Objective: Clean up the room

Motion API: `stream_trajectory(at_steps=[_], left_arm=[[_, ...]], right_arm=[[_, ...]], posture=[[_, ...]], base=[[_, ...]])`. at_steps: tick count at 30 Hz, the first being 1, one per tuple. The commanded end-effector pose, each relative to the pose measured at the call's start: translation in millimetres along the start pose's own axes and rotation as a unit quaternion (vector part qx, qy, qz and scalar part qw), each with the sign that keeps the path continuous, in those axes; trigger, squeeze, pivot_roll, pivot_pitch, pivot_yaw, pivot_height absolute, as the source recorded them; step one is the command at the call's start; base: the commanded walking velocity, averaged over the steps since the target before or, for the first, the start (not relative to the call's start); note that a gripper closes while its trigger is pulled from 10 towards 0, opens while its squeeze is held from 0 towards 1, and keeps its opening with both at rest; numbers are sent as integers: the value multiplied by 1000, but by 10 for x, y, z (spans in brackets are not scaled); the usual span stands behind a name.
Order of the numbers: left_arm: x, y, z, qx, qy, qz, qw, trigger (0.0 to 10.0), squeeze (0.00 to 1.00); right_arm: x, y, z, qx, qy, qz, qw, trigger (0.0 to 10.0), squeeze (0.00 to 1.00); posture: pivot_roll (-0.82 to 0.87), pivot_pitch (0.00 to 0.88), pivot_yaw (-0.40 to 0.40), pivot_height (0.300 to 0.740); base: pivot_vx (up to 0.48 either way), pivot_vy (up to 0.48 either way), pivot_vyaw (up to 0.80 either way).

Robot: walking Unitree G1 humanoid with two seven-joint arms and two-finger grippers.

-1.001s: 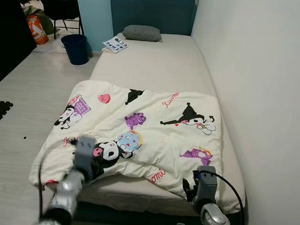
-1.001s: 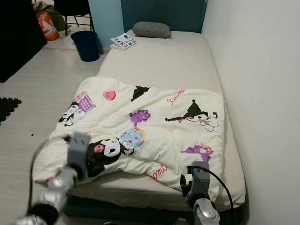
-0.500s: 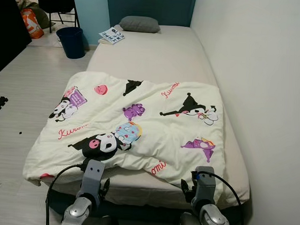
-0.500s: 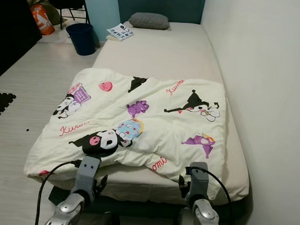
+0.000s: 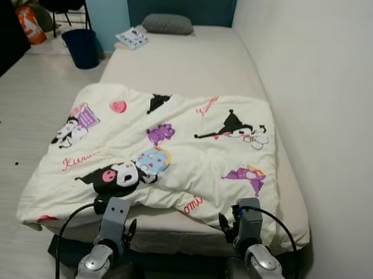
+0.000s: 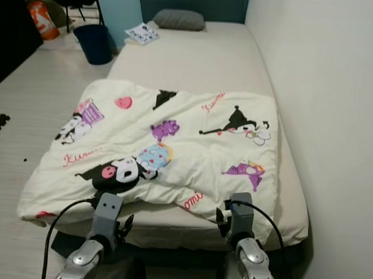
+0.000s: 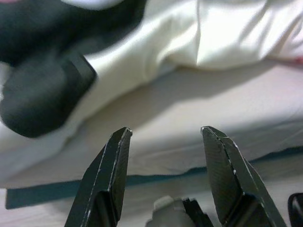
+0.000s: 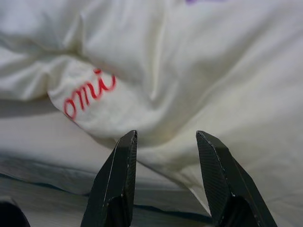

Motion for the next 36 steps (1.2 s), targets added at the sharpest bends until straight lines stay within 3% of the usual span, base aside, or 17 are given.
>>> stream_trajectory(at_steps=[1, 7, 8, 9, 13, 17, 20, 22, 25, 26, 28, 29, 30, 32, 33, 34, 36], left_arm=[[-17, -23, 24, -6, 0, -7, 1000, 10000, 0], [-10, -17, 34, -5, -7, -20, 1000, 10000, 0], [0, -11, 37, -4, -14, -28, 999, 10000, 0], [8, -7, 39, -3, -19, -34, 999, 10000, 0], [27, 19, 33, -1, -27, -36, 999, 10000, 0], [6, 43, -1, -7, -11, 8, 1000, 10000, 0], [-9, 46, -14, -11, -2, 38, 999, 10000, 0], [-13, 80, -26, -4, -8, 9, 1000, 10000, 0], [26, 168, -52, 17, -44, -110, 993, 10000, 0], [62, 196, -67, 23, -67, -162, 984, 10000, 0], [84, 210, -75, 26, -82, -193, 977, 10000, 0], [100, 227, -112, 17, -95, -205, 974, 10000, 0], [100, 227, -112, 17, -95, -205, 974, 10000, 0], [46, 234, -163, -6, -68, -127, 990, 10000, 98], [17, 225, -181, -20, -52, -78, 995, 10000, 98], [-30, 221, -203, -34, -25, -1, 999, 10000, 561], [-30, 221, -203, -34, -25, -1, 999, 10000, 561]], right_arm=[[-29, -30, 13, -4, 6, 2, 1000, 10000, 0], [-179, -16, 29, 11, 63, 52, 997, 10000, 0], [-241, -7, 35, 18, 85, 64, 994, 10000, 898], [-284, 0, 40, 22, 101, 72, 992, 10000, 1000], [-408, 41, 33, 35, 133, 40, 990, 10000, 1000], [-467, 30, -15, 10, 128, -65, 990, 10000, 1000], [-459, 40, -33, 5, 115, -85, 990, 10000, 1000], [-483, 75, -34, 14, 130, 17, 991, 10000, 1000], [-555, 147, -51, 32, 158, 119, 980, 10000, 1000], [-577, 173, -73, 31, 162, 123, 979, 10000, 1000], [-588, 188, -87, 30, 164, 121, 979, 10000, 1000], [-571, 210, -153, 6, 138, 23, 990, 10000, 1000], [-571, 210, -153, 6, 138, 23, 990, 10000, 1000], [-558, 214, -198, -18, 115, -86, 990, 10000, 1000], [-557, 223, -205, -20, 113, -100, 988, 10000, 1000], [-563, 243, -204, -16, 121, -56, 991, 10000, 1000], [-563, 243, -204, -16, 121, -56, 991, 10000, 1000]], posture=[[19, 155, -20, 559], [20, 155, -20, 559], [20, 155, -20, 559], [20, 155, -20, 559], [20, 156, -21, 559], [18, 154, -20, 559], [18, 154, -20, 559], [14, 153, -20, 559], [17, 166, -23, 559], [18, 168, -26, 559], [18, 168, -26, 559], [23, 181, -31, 559], [23, 181, -31, 559], [21, 187, -31, 559], [21, 187, -31, 559], [17, 197, -30, 559], [17, 197, -30, 559]], base=[[0, 0, 0], [0, 0, 0], [0, 0, 0], [0, 0, 0], [0, 0, 0], [0, 0, 0], [0, 0, 0], [0, 0, 0], [0, 0, 0], [0, 0, 0], [0, 0, 0], [0, 0, 0], [0, 0, 0], [0, 0, 0], [0, 0, 0], [0, 0, 0], [0, 0, 0]])
Point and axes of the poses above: a point about 5 cm out from each wrist's last joint towards the gripper, its own z axis pointing back from the gripper into the wrist, its own y axis along the axis of the wrist's last joint, x = y × z, the point moved 1 cm from there along -z, pointing out of the wrist towards the gripper, and after that the axes turned 4 degrees about z, right-handed, at the moved point
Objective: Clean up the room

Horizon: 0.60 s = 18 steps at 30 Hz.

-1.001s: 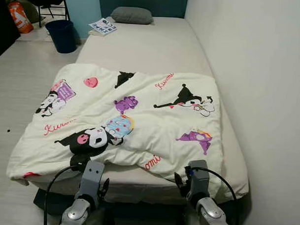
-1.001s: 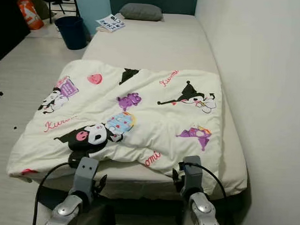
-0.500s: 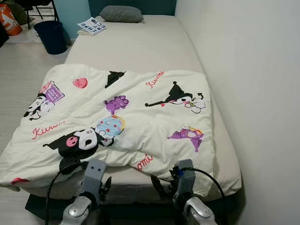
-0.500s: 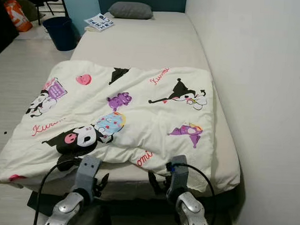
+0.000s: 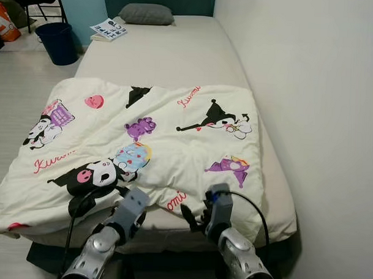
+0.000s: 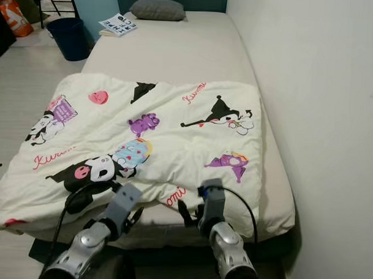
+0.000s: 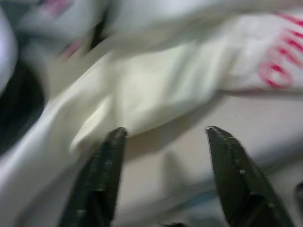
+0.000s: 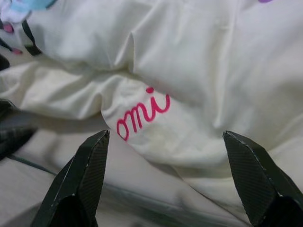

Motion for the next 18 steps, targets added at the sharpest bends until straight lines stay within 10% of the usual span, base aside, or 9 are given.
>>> stream_trajectory(at_steps=[1, 4, 6, 8, 13, 14, 15, 16, 18], left_arm=[[-62, -127, 22, -33, 22, 77, 996, 10000, 1000], [-56, -127, 8, -37, 23, 94, 995, 10000, 1000], [76, -75, -9, -28, -44, -110, 993, 10000, 1000], [175, -43, -9, -12, -96, -262, 960, 10000, 1000], [215, -6, -14, 2, -120, -343, 932, 10000, 1000], [242, 20, -14, 14, -136, -400, 906, 10000, 694], [258, 52, -16, 27, -143, -452, 880, 10000, 129], [258, 52, -16, 27, -143, -452, 880, 10000, 129], [255, 90, -24, 42, -140, -519, 842, 10000, 0]], right_arm=[[-19, -57, 31, -13, 11, 62, 998, 10000, 1000], [-87, -55, 41, -9, 38, 176, 984, 10000, 1000], [-140, -41, 34, -2, 57, 234, 971, 10000, 1000], [-162, -20, 23, 2, 65, 255, 965, 10000, 1000], [-170, 6, 12, 3, 67, 262, 963, 10000, 1000], [-179, 24, 5, 5, 68, 266, 961, 10000, 1000], [-190, 38, 0, 7, 70, 277, 958, 10000, 1000], [-190, 38, 0, 7, 70, 277, 958, 10000, 1000], [-207, 34, 0, 8, 74, 305, 950, 10000, 1000]], posture=[[16, 199, -30, 559], [16, 207, -31, 559], [21, 218, -36, 559], [22, 220, -36, 559], [24, 223, -35, 559], [24, 225, -34, 559], [26, 226, -34, 559], [26, 226, -34, 559], [25, 228, -33, 559]], base=[[0, 0, 0], [0, 0, 0], [0, 0, 0], [0, 0, 0], [0, 0, 0], [0, 0, 0], [0, 0, 0], [0, 0, 0], [0, 0, 0]])
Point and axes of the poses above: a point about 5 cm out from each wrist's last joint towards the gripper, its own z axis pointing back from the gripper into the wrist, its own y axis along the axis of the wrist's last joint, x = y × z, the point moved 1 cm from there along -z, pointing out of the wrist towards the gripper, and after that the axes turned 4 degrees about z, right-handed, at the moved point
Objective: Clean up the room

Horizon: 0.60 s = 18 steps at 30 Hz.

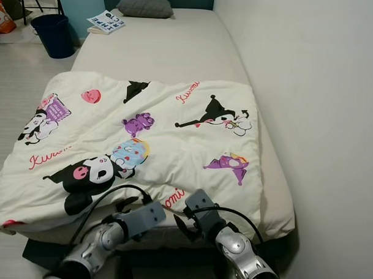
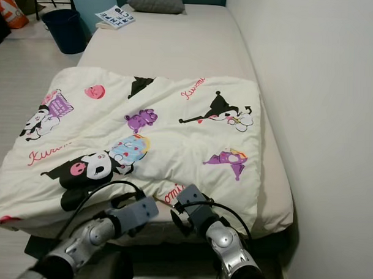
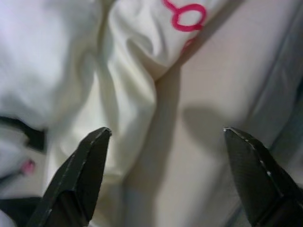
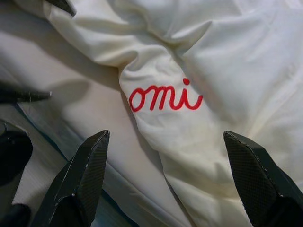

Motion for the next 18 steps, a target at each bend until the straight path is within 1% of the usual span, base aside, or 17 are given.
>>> stream_trajectory(at_steps=[1, 2, 3, 4, 5, 6, 7, 8, 9, 10, 11, 12, 13, 14, 15, 16, 18], left_arm=[[32, 4, 8, 3, -8, -46, 999, 10000, 0], [-1, -14, 2, -3, 2, -86, 996, 10000, 0], [-29, -33, -1, -9, 10, -113, 994, 10000, 0], [-55, -53, -4, -11, 17, -145, 989, 10000, 0], [-55, -53, -4, -11, 17, -145, 989, 10000, 0], [-93, -75, -8, -14, 28, -174, 984, 10000, 0], [-93, -75, -8, -14, 28, -174, 984, 10000, 0], [-117, -87, -10, -15, 35, -191, 981, 10000, 0], [-163, -113, -13, -20, 44, -213, 976, 10000, 0], [-198, -155, -15, -29, 47, -233, 971, 10000, 0], [-218, -184, -14, -35, 48, -248, 967, 10000, 0], [-218, -184, -14, -35, 48, -248, 967, 10000, 0], [-257, -242, -1, -46, 50, -261, 963, 10000, 0], [-257, -242, -1, -46, 50, -261, 963, 10000, 0], [-279, -279, 9, -52, 51, -268, 961, 10000, 0], [-306, -333, 30, -61, 52, -275, 958, 10000, 0], [-306, -333, 30, -61, 52, -275, 958, 10000, 0]], right_arm=[[-47, 8, -4, 2, 8, 20, 1000, 10000, 1000], [-62, 1, -5, -1, 12, 38, 999, 10000, 1000], [-71, -3, -7, -3, 14, 52, 999, 10000, 1000], [-86, -15, -13, -9, 17, 75, 997, 10000, 1000], [-86, -15, -13, -9, 17, 75, 997, 10000, 1000], [-96, -25, -24, -17, 20, 103, 994, 10000, 1000], [-96, -25, -24, -17, 20, 103, 994, 10000, 1000], [-100, -32, -30, -23, 22, 121, 992, 10000, 1000], [-93, -46, -46, -36, 21, 153, 987, 10000, 1000], [-71, -55, -61, -48, 16, 184, 982, 10000, 824], [-52, -59, -71, -56, 12, 204, 977, 10000, 824], [-52, -59, -71, -56, 12, 204, 977, 10000, 824], [-2, -76, -80, -73, 2, 231, 970, 10000, 0], [-2, -76, -80, -73, 2, 231, 970, 10000, 0], [32, -86, -84, -82, -5, 247, 966, 10000, 0], [107, -97, -85, -97, -18, 266, 959, 10000, 0], [107, -97, -85, -97, -18, 266, 959, 10000, 0]], posture=[[25, 228, -33, 559], [27, 230, -33, 559], [26, 237, -31, 559], [26, 237, -31, 559], [26, 237, -31, 559], [25, 241, -30, 559], [25, 241, -30, 559], [25, 241, -30, 559], [21, 255, -26, 559], [21, 262, -25, 559], [21, 262, -25, 559], [21, 262, -25, 559], [21, 278, -24, 559], [21, 278, -24, 559], [21, 278, -24, 559], [22, 286, -25, 559], [22, 286, -25, 559]], base=[[0, 0, 0], [0, 0, 0], [0, 0, 0], [0, 0, 0], [0, 0, 0], [0, 0, 0], [0, 0, 0], [0, 0, 0], [0, 0, 0], [0, 0, 0], [0, 0, 0], [0, 0, 0], [0, 0, 0], [0, 0, 0], [0, 0, 0], [0, 0, 0], [0, 0, 0]])
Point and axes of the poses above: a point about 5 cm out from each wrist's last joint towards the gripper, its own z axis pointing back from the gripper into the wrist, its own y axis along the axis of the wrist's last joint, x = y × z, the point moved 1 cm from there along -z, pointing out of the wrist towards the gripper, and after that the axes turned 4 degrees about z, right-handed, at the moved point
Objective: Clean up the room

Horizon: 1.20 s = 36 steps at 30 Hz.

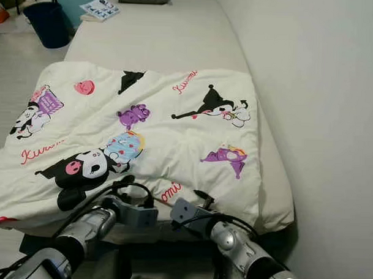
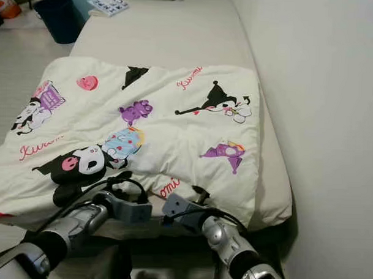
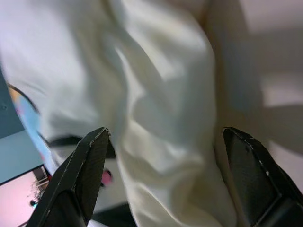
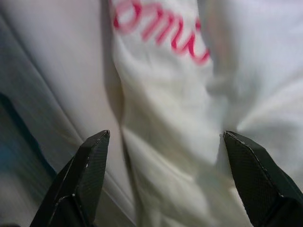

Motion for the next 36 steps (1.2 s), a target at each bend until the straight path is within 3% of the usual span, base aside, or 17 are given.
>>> stream_trajectory(at_steps=[1, 4, 6, 9, 13, 17, 18, 19, 20, 22, 23, 24, 25, 33, 36], left_arm=[[74, -123, 53, -14, -13, -26, 999, 10000, 0], [71, -257, 85, -33, -5, -52, 998, 10000, 0], [61, -273, 87, -36, -1, -55, 998, 10000, 0], [0, -323, 78, -42, 18, -69, 997, 10000, 0], [-52, -338, 61, -45, 28, -69, 996, 10000, 0], [-64, -333, 52, -43, 30, -63, 997, 10000, 0], [-58, -330, 50, -44, 25, -55, 997, 2980, 0], [-52, -329, 48, -44, 23, -49, 998, 2980, 0], [-36, -323, 48, -43, 18, -45, 998, 0, 0], [-25, -318, 49, -42, 15, -42, 998, 0, 0], [-11, -311, 51, -41, 13, -40, 998, 0, 0], [-11, -311, 51, -41, 13, -40, 998, 0, 0], [11, -309, 58, -40, 10, -39, 998, 0, 0], [84, -302, 82, -38, 0, -29, 999, 0, 0], [122, -250, 83, -23, -12, -4, 1000, 0, 0]], right_arm=[[13, -80, 1, -27, -5, 32, 999, 10000, 0], [240, -190, -8, -62, -41, 100, 992, 10000, 0], [284, -206, -8, -67, -47, 112, 990, 10000, 0], [446, -253, -3, -79, -67, 171, 980, 10000, 0], [547, -275, 4, -81, -79, 201, 973, 10000, 0], [544, -268, 1, -76, -74, 206, 973, 10000, 0], [512, -261, -1, -69, -63, 205, 974, 7137, 0], [489, -256, -4, -66, -57, 206, 975, 7137, 0], [460, -247, -6, -60, -51, 210, 975, 4000, 0], [443, -242, -7, -56, -47, 212, 974, 4000, 0], [421, -239, -6, -53, -42, 214, 974, 980, 0], [421, -239, -6, -53, -42, 214, 974, 980, 0], [396, -242, -2, -50, -37, 214, 975, 0, 0], [341, -307, 30, -51, -23, 204, 977, 0, 0], [348, -363, 63, -49, -18, 196, 979, 0, 0]], posture=[[23, 290, -24, 559], [18, 295, -25, 559], [18, 295, -25, 559], [14, 291, -28, 559], [14, 290, -28, 559], [14, 286, -29, 559], [13, 285, -28, 559], [13, 285, -28, 559], [14, 282, -27, 559], [14, 282, -27, 559], [14, 281, -26, 559], [14, 281, -26, 559], [14, 281, -26, 559], [14, 276, -26, 559], [15, 267, -25, 559]], base=[[0, 0, 0], [0, 0, 0], [0, 0, 0], [0, 0, 0], [0, 0, 0], [0, 0, 0], [0, 0, 0], [0, 0, 0], [0, 0, 0], [0, 0, 0], [0, 0, 0], [0, 0, 0], [0, 0, 0], [0, 0, 0], [0, 0, 0]])
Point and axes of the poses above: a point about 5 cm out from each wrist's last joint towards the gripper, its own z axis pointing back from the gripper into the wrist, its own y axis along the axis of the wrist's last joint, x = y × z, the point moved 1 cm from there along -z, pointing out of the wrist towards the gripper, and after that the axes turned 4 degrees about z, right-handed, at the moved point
